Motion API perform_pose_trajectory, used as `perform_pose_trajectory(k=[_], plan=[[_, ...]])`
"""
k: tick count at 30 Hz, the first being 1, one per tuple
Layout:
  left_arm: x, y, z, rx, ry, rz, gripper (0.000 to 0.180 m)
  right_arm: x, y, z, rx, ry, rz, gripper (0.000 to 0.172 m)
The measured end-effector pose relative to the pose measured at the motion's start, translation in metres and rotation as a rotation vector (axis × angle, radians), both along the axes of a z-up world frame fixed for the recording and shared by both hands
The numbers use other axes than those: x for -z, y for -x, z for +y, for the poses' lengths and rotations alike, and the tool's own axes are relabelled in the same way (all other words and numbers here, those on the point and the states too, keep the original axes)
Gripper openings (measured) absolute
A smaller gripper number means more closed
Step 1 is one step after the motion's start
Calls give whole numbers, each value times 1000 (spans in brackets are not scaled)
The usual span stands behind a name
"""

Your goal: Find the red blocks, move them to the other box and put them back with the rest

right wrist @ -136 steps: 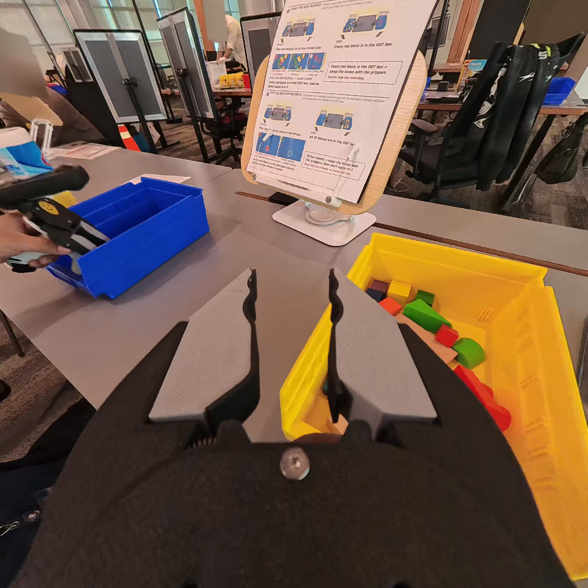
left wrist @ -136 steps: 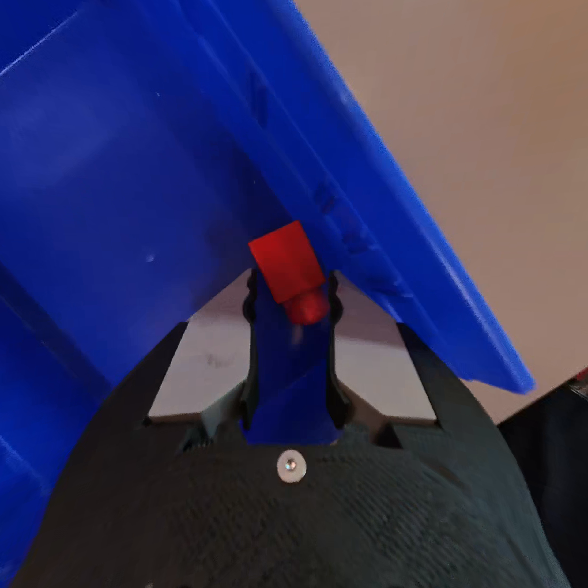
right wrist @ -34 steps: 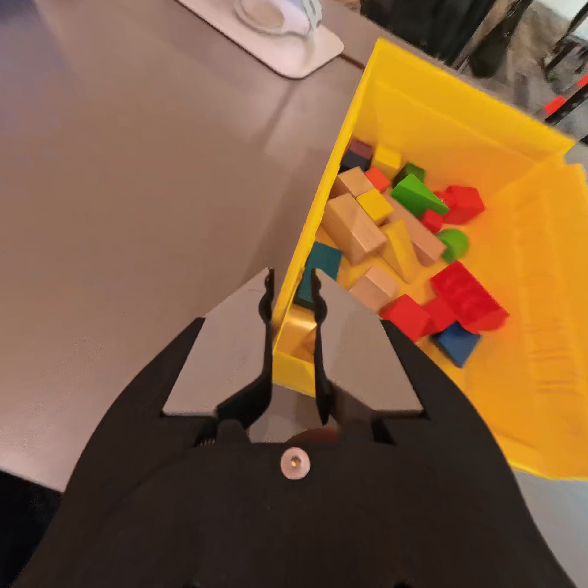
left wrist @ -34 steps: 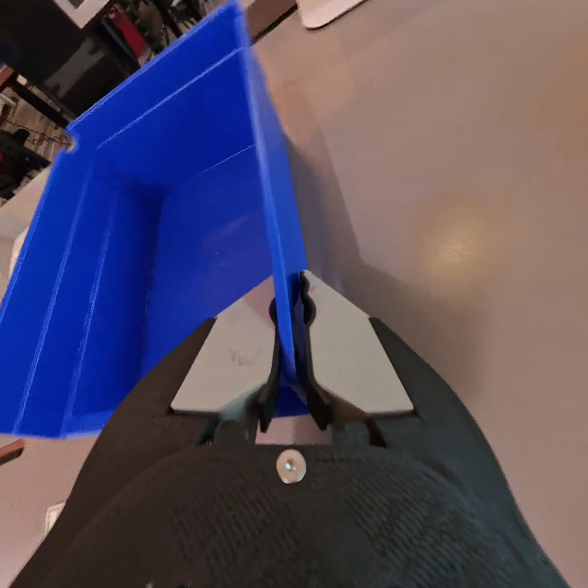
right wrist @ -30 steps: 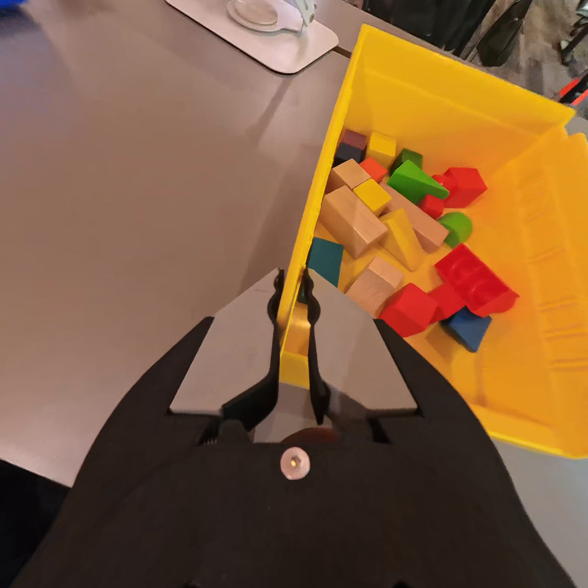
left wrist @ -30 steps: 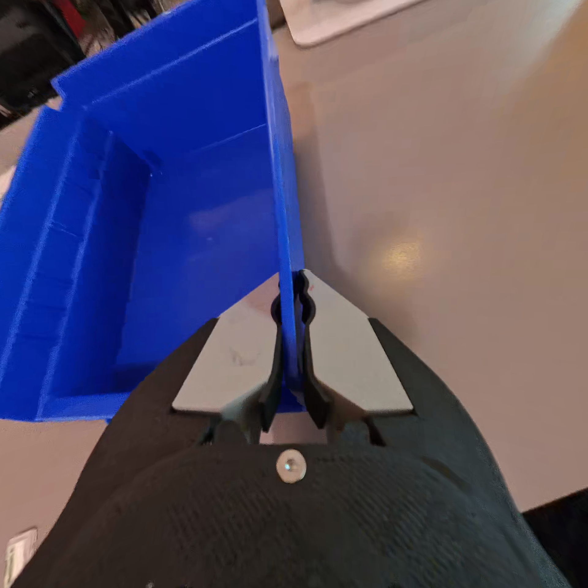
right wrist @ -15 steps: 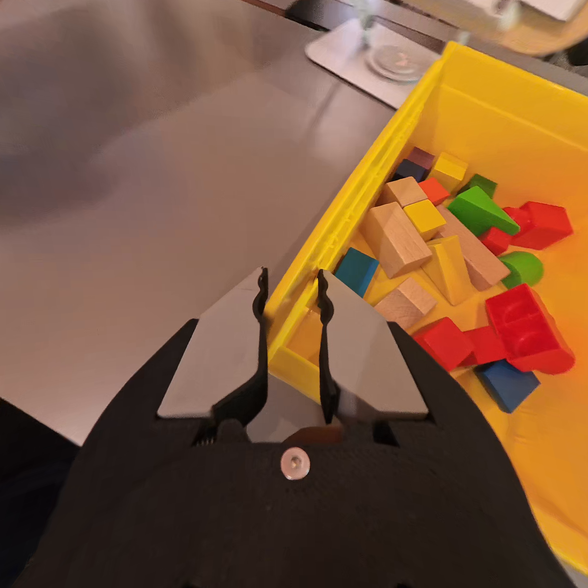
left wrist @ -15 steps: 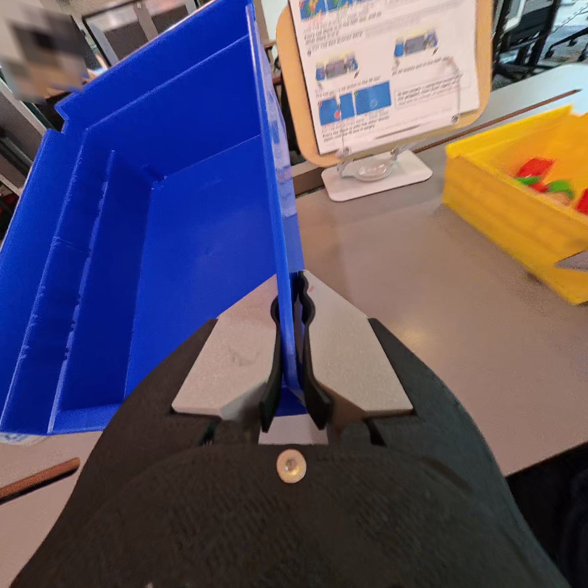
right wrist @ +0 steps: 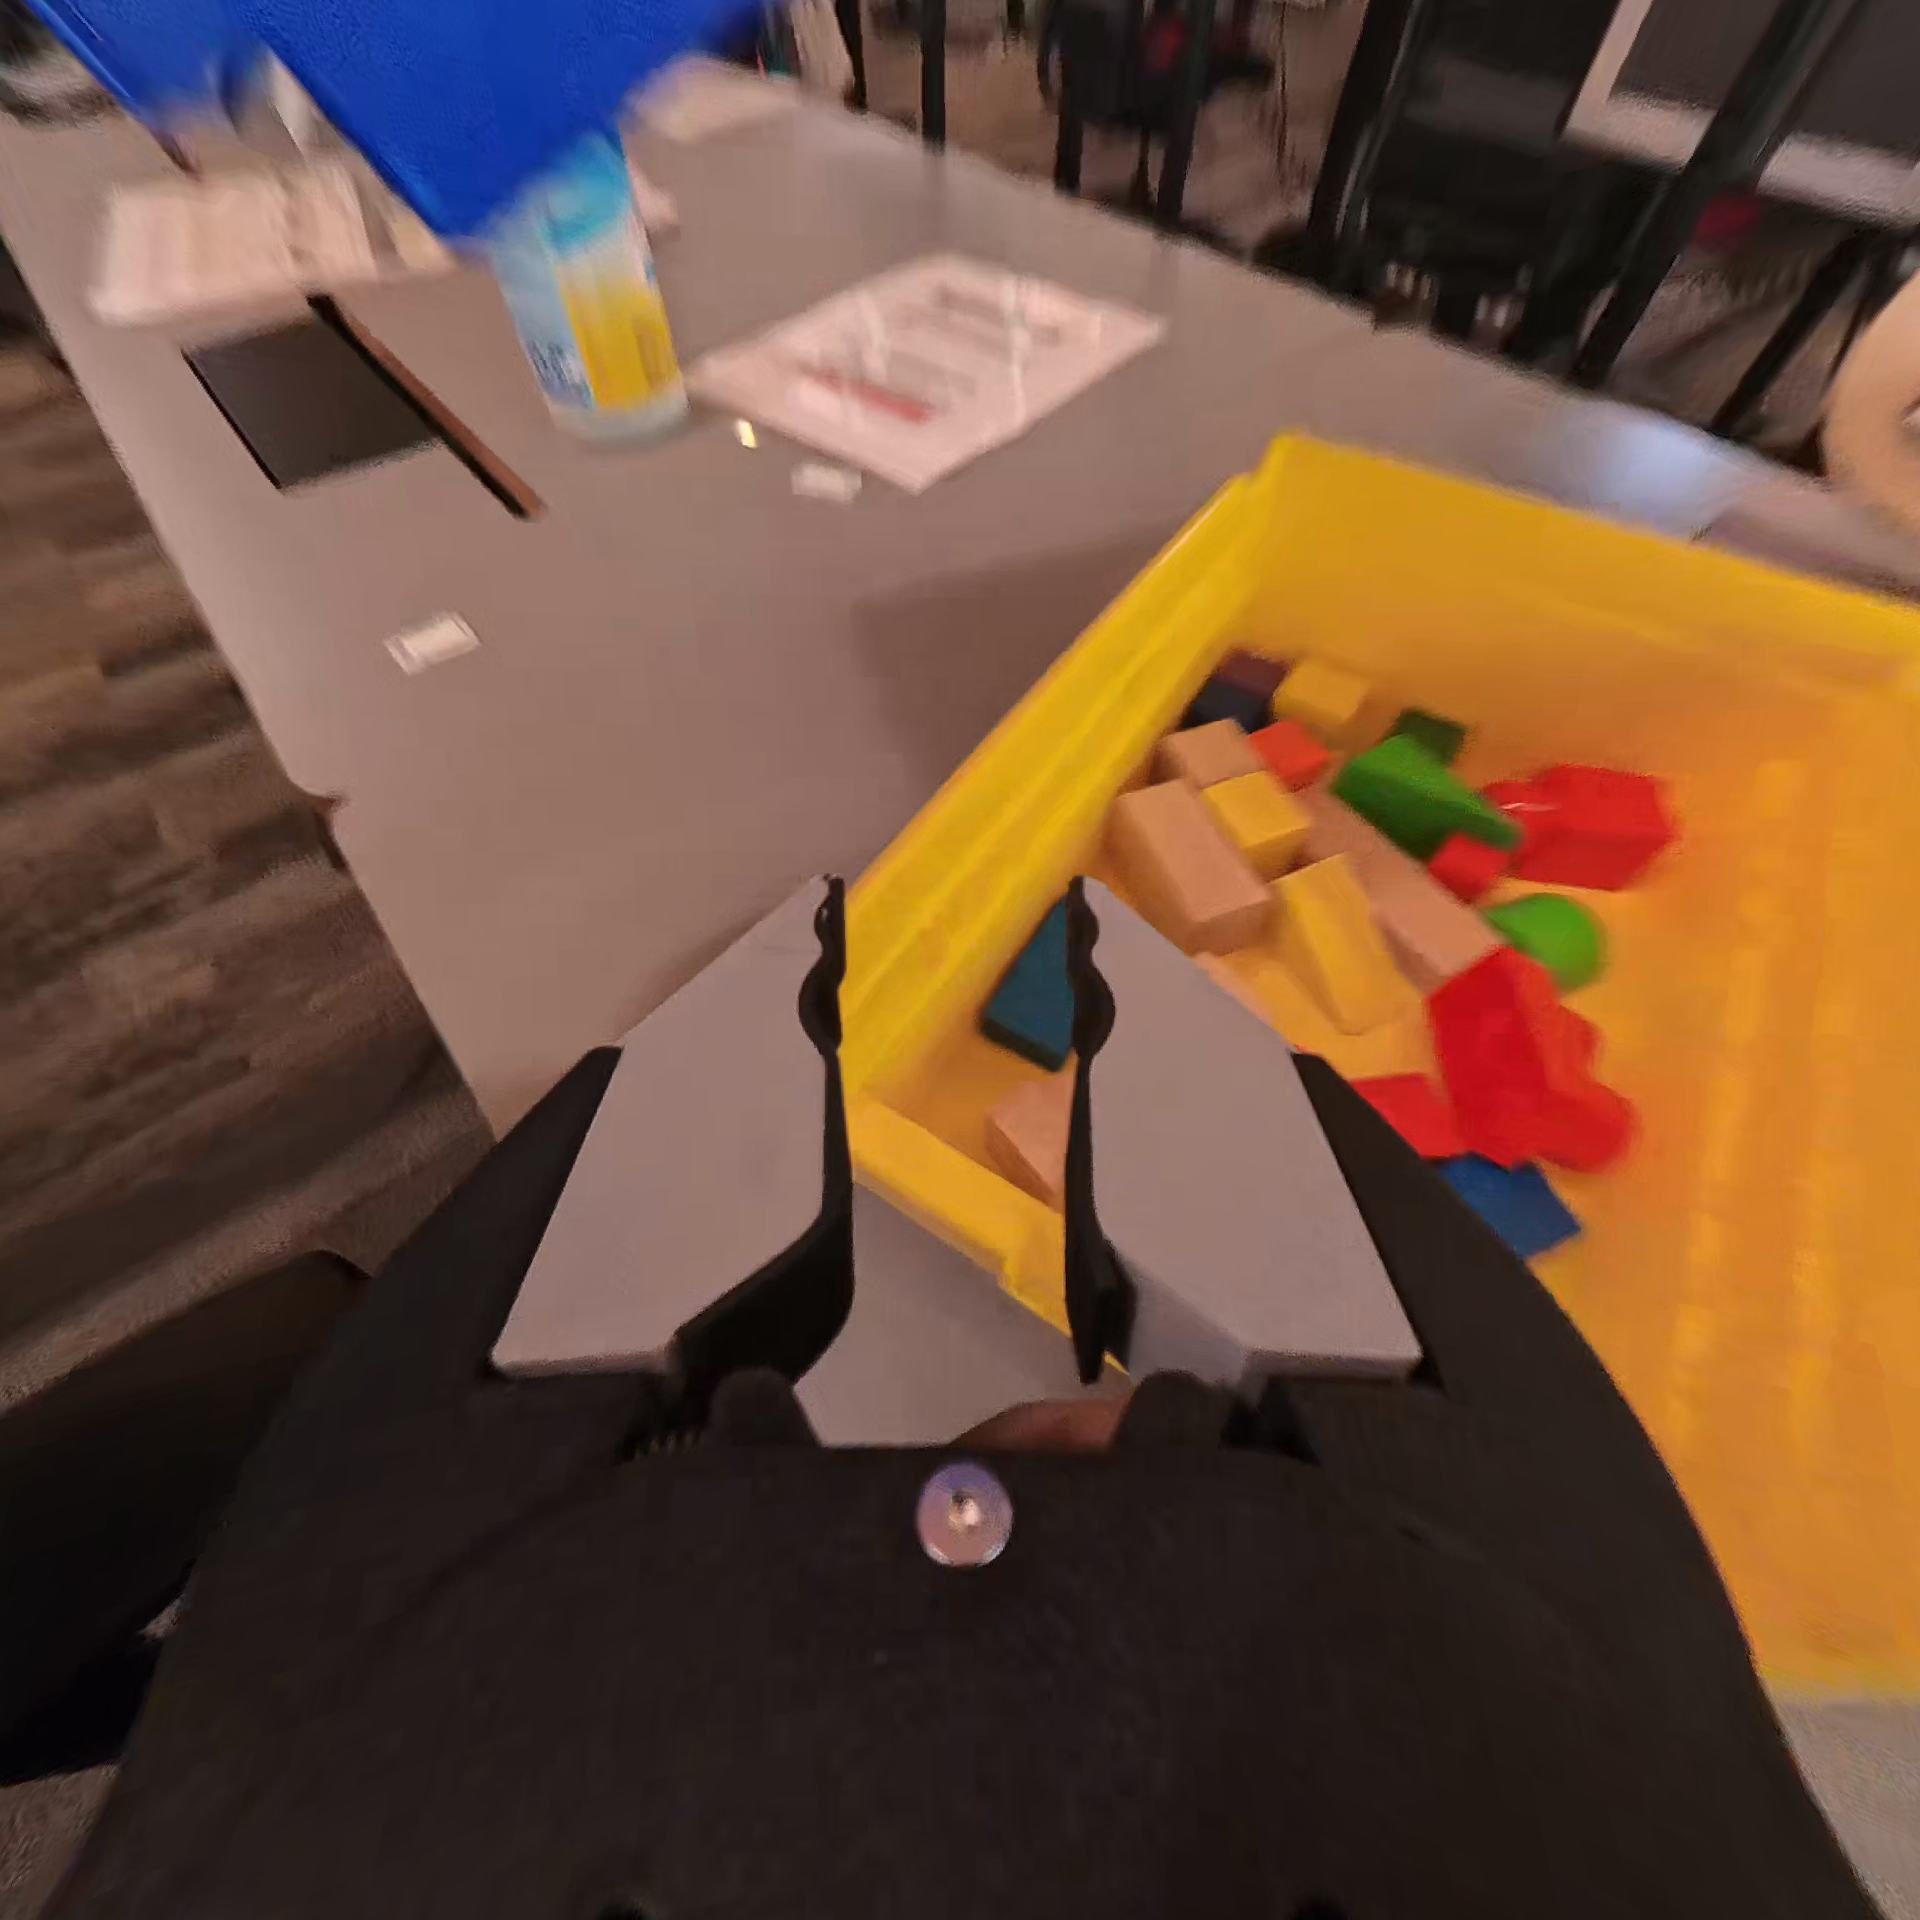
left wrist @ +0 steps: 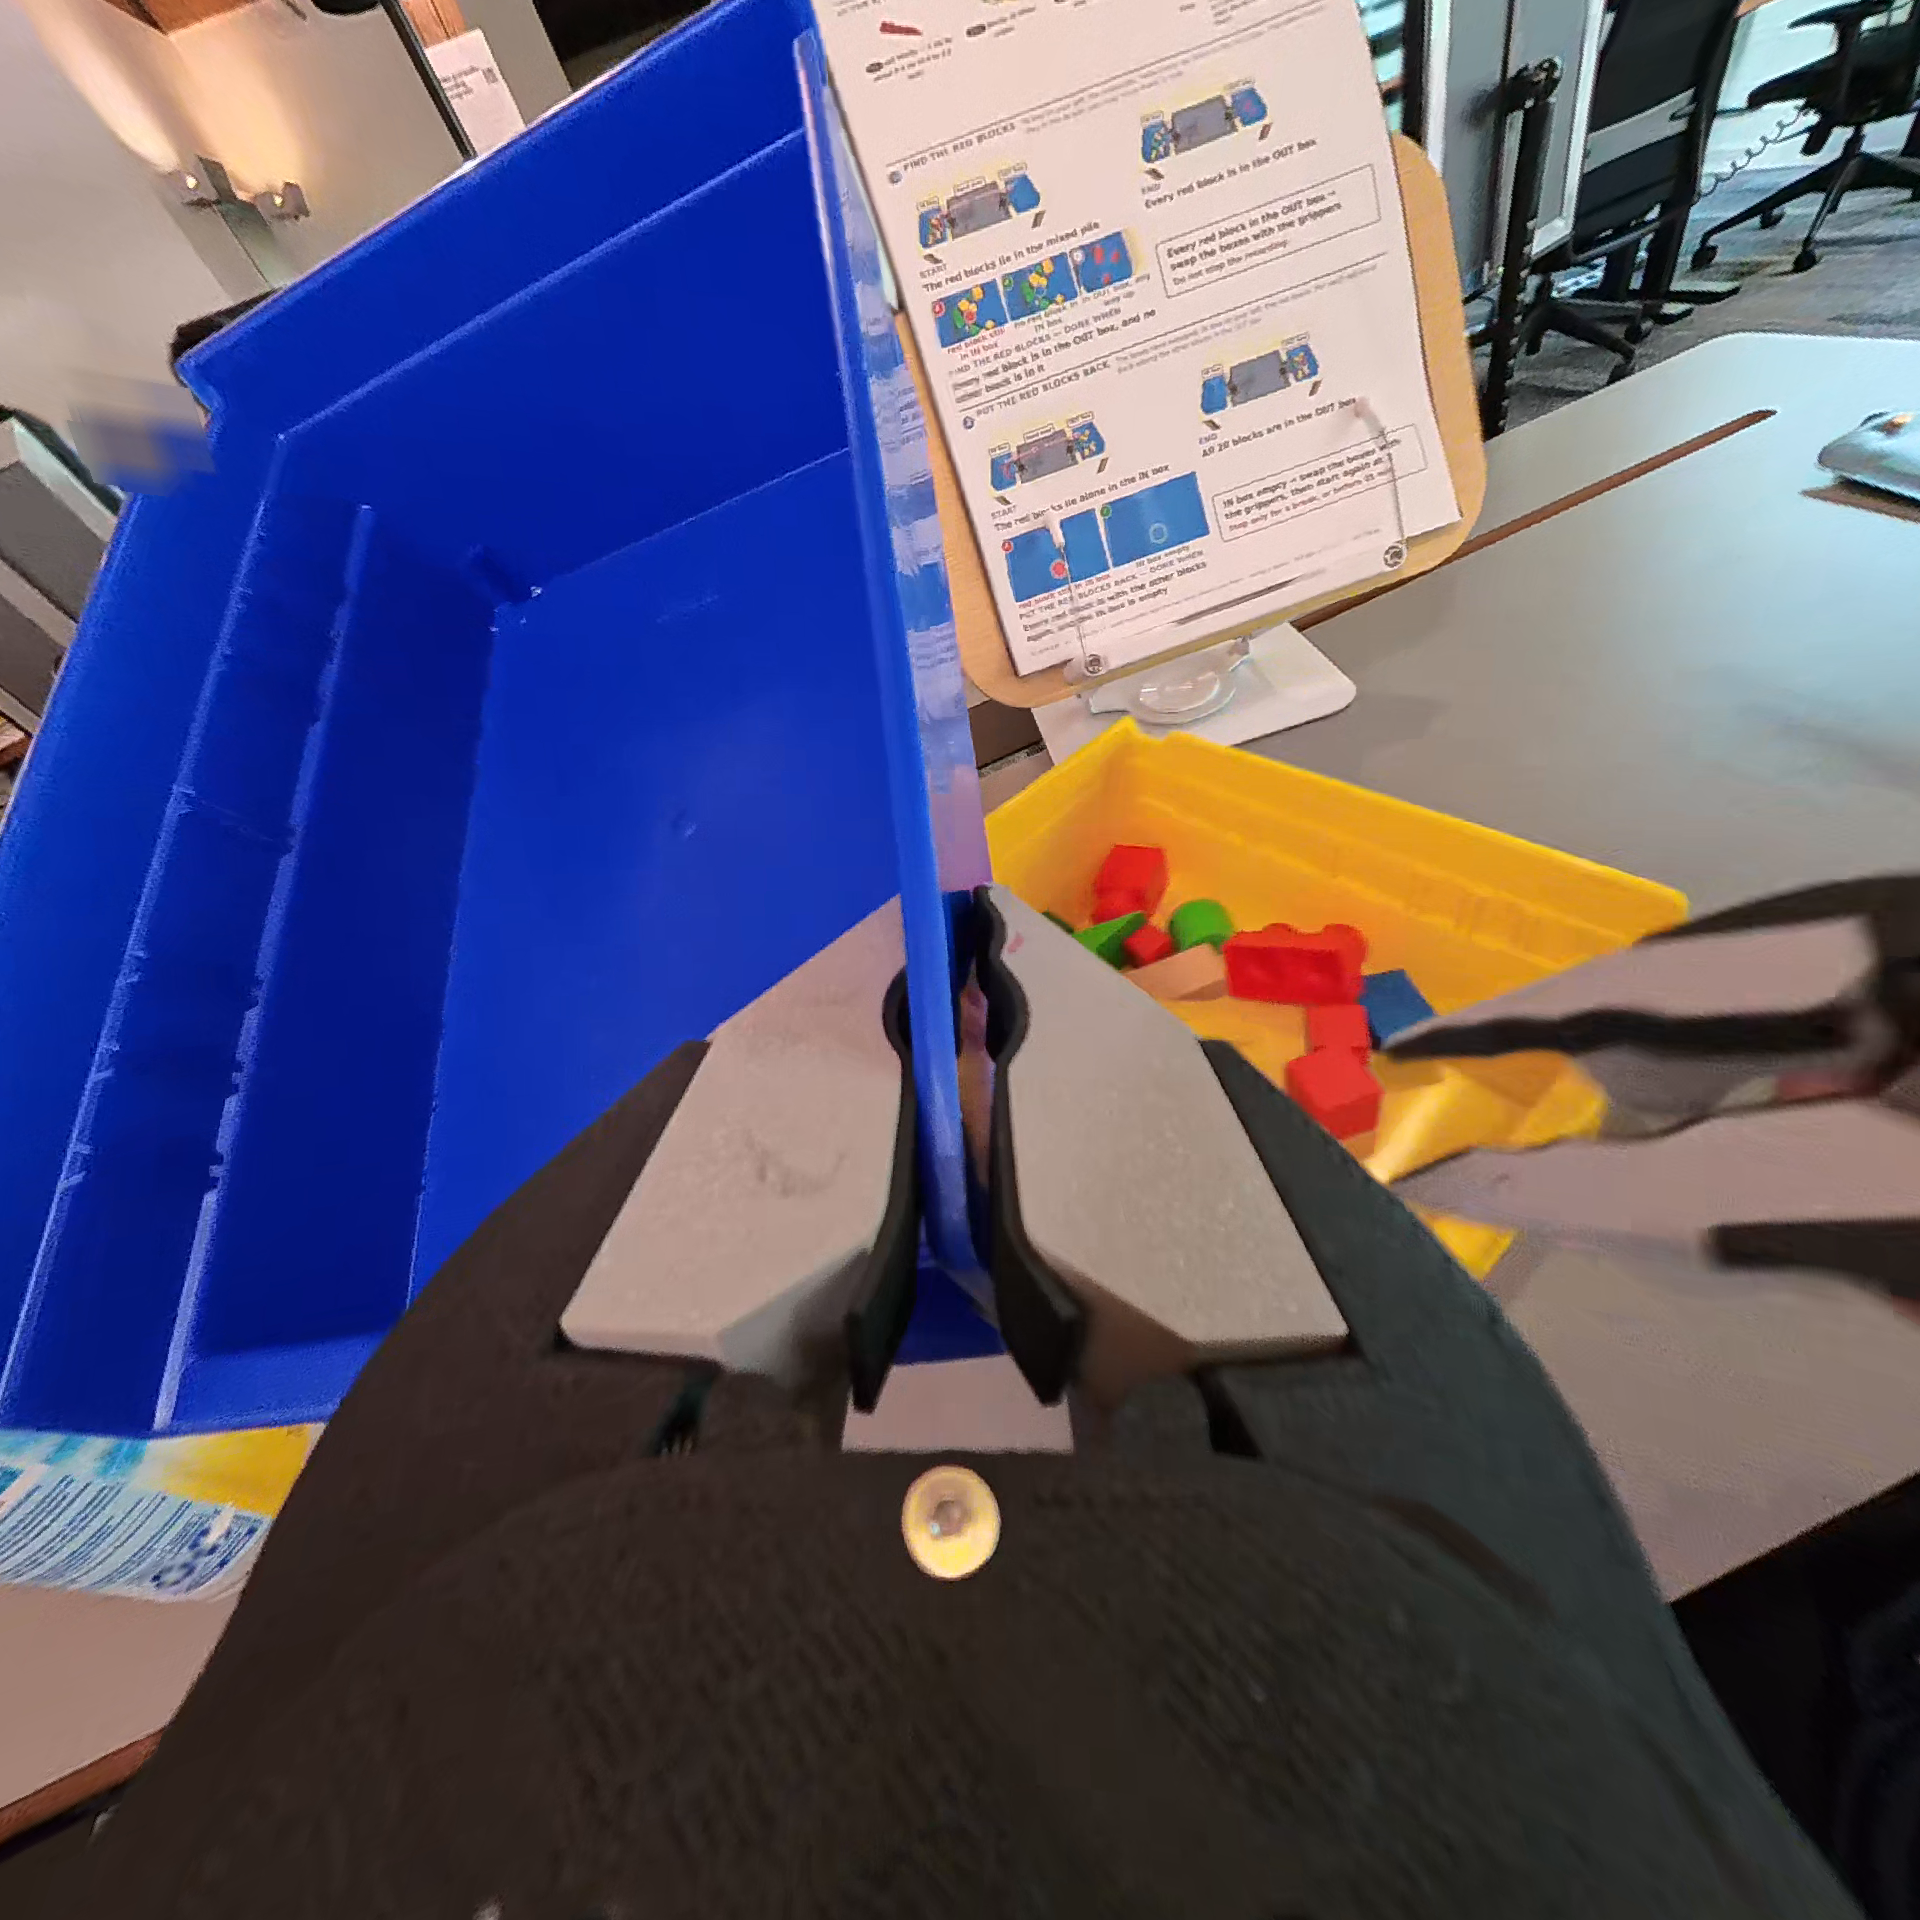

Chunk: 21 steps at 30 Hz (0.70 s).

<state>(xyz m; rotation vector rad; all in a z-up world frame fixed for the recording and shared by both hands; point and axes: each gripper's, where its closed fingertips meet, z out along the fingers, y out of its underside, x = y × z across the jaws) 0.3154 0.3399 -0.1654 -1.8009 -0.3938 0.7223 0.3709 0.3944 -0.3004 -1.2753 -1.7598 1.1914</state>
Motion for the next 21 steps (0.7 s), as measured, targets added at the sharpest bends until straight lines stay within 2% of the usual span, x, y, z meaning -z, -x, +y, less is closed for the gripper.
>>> perform_pose_trajectory(k=[4,10,15,21], plan=[[6,-33,44,106,40,25,3,-59,-46,62,50,42,162,41],[18,-120,151,393,124,34,3,-105,-123,175,192,4,235,43],[48,-186,240,573,194,-20,4,-127,-186,264,379,-6,294,40],[128,-236,317,670,333,-121,5,-116,-224,330,487,74,286,38]])
